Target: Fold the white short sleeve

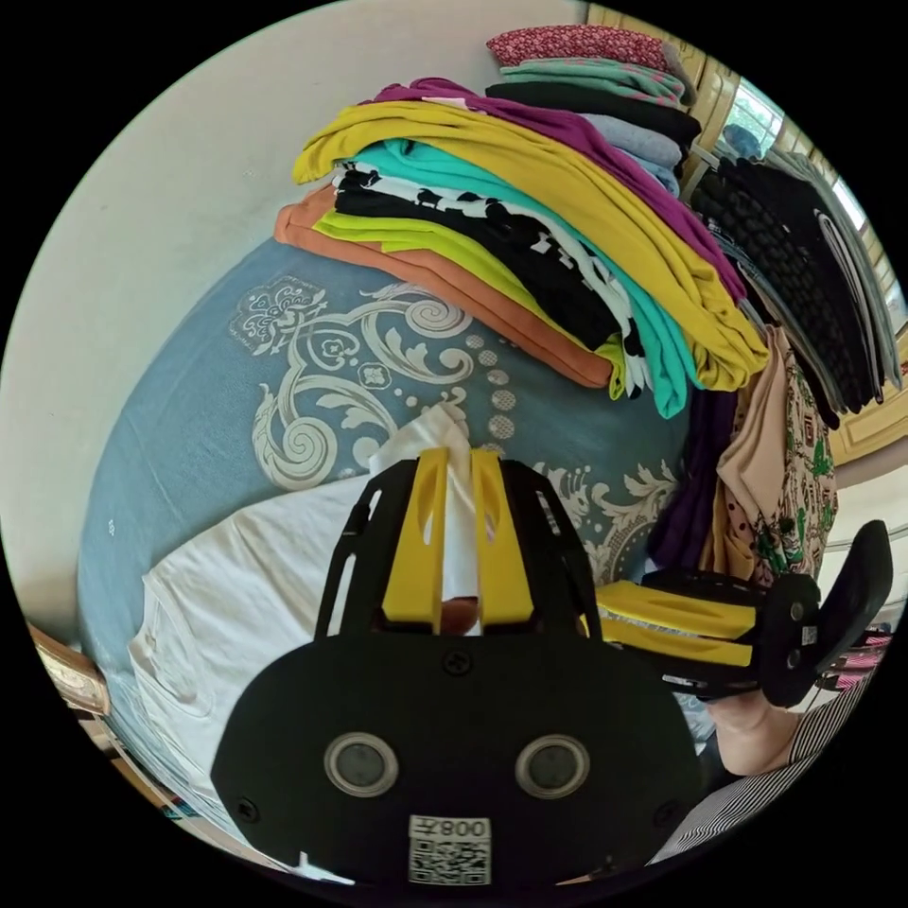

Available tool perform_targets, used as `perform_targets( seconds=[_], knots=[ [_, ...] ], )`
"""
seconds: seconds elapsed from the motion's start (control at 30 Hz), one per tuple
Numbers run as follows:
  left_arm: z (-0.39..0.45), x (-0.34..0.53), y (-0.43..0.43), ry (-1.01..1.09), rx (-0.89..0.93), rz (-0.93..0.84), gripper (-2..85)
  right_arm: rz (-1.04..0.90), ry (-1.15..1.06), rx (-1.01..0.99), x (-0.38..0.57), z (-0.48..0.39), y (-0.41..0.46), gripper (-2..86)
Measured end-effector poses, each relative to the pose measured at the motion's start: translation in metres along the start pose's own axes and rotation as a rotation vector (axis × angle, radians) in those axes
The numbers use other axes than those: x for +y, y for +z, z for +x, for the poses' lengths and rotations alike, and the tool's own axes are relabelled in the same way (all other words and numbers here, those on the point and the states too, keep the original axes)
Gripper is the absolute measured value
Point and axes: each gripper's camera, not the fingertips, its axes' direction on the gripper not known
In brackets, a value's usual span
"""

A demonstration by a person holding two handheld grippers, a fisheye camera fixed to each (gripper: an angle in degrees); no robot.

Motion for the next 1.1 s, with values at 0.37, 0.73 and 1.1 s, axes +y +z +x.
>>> perform_targets(
  seconds=[0.37,0.73,1.1],
  knots=[
    [-0.089,0.003,-0.023,-0.178,0.342,0.21,1.6,0.107,-0.02,-0.05,0.009,0.009,-0.06,0.6],
    [-0.234,0.117,-0.037,-0.495,0.545,0.394,1.6,0.084,-0.343,-0.136,0.007,-0.071,-0.073,0.5],
    [-0.308,0.175,0.005,-0.687,0.593,0.344,3.2,-0.163,-0.433,-0.136,0.013,-0.097,-0.019,0.7]
  ],
)
